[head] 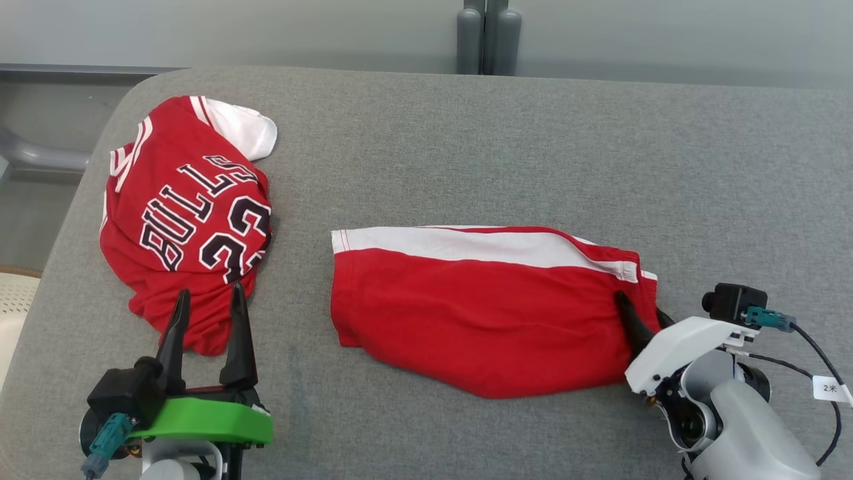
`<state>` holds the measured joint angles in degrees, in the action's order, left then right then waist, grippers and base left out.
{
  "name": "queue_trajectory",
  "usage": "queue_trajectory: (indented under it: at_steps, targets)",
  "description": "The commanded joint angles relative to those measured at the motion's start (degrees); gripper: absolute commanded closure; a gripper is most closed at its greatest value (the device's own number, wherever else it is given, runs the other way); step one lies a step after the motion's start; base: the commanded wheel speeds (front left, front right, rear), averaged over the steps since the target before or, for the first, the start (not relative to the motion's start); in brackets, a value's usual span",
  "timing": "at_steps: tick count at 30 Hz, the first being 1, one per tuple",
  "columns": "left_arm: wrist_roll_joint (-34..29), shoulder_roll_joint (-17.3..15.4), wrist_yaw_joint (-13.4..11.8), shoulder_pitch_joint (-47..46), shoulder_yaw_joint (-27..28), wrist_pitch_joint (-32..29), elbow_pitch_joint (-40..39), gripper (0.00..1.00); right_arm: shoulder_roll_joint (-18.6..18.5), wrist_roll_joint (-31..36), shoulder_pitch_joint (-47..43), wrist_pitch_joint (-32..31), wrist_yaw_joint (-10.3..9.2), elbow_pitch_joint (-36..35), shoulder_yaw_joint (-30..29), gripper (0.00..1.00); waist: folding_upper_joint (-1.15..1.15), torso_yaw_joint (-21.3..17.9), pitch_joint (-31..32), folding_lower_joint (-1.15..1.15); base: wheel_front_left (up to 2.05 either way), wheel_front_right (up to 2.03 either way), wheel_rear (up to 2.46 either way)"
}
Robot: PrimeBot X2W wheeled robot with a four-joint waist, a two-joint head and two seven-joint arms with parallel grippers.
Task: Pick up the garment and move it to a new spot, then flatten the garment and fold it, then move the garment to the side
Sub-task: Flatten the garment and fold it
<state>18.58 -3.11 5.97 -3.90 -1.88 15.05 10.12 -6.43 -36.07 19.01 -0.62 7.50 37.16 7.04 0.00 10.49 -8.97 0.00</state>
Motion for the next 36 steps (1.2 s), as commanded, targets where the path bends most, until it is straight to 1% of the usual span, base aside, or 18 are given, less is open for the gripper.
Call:
queue_trajectory:
  at_steps: [1,4,8,12,15,17,19,21,24,27,29,32,36]
  targets:
    - [-0.3,0.0,0.1,-0.9,0.4,0.2,0.2,0.00,0.7,-1.2,0.0,-0.1,0.00,1.1,1.1,1.00,0.00,0.0,0.0,0.00,0.00,0.00,0.00]
    - [-0.5,0.1,0.3,-0.8,0.9,0.2,0.3,0.00,-0.1,-2.5,1.3,0.9,0.00,0.9,2.0,1.00,0.00,-0.4,0.2,0.00,0.00,0.00,0.00]
    - [-1.0,0.1,0.5,-0.4,1.1,0.2,0.2,0.00,-2.2,-5.0,2.2,1.3,0.00,-0.7,2.8,1.00,0.00,-2.1,0.7,0.00,0.00,0.00,0.00]
    - [-0.9,0.1,0.5,0.0,1.3,0.2,0.1,0.00,-6.7,-6.2,2.4,-0.1,-0.01,-3.3,2.7,1.00,0.00,-4.8,0.9,0.00,0.00,0.00,0.00]
    - [-1.0,0.1,0.6,0.1,1.3,0.2,0.0,0.00,-10.9,-6.3,2.5,-1.2,0.00,-5.2,0.8,1.00,0.00,-6.9,1.1,0.00,0.00,0.00,0.00]
    - [-1.0,0.1,0.6,0.0,1.2,0.2,-0.1,0.00,-13.9,-5.1,2.2,-2.0,0.00,-6.2,-0.8,1.00,0.00,-8.1,1.2,0.00,0.00,0.00,0.00]
    - [-1.0,0.2,0.6,-0.1,1.1,0.2,-0.1,0.00,-15.5,-4.3,1.8,-3.2,0.00,-7.6,-2.3,1.00,0.00,-8.9,1.3,0.00,0.00,0.00,0.00]
    - [-1.1,0.1,0.6,-0.1,1.1,0.2,-0.1,0.00,-16.0,-3.8,1.2,-5.1,0.00,-10.0,-3.1,1.00,0.00,-9.5,1.5,0.00,0.00,0.00,0.00]
    - [-1.0,0.2,0.7,0.0,1.0,0.2,0.0,0.00,-14.8,-6.2,0.0,-7.9,0.00,-15.8,-4.0,1.00,0.00,-9.9,1.7,0.00,0.00,0.00,0.00]
    - [-0.8,0.2,0.8,0.2,0.8,0.2,0.3,0.00,-11.9,-8.8,-1.7,-10.8,0.00,-21.8,-3.9,1.00,0.00,-9.8,2.0,0.00,0.00,0.00,0.00]
    - [-0.7,0.2,0.8,0.1,0.6,0.2,0.4,0.00,-9.7,-10.2,-2.2,-12.2,0.00,-24.5,-4.0,1.00,0.00,-9.4,2.1,0.00,0.00,0.00,0.00]
    - [-0.7,0.2,0.8,-0.2,0.3,0.2,0.4,0.00,-5.3,-12.2,-2.4,-13.3,0.00,-26.1,-4.3,1.00,0.00,-8.4,2.3,0.00,0.00,0.00,0.00]
    - [-0.3,0.2,0.7,-0.7,-0.4,0.2,0.7,0.00,0.4,-13.3,-1.3,-12.7,0.00,-24.1,-5.3,1.00,0.00,-5.9,2.2,0.00,0.00,0.00,0.00]
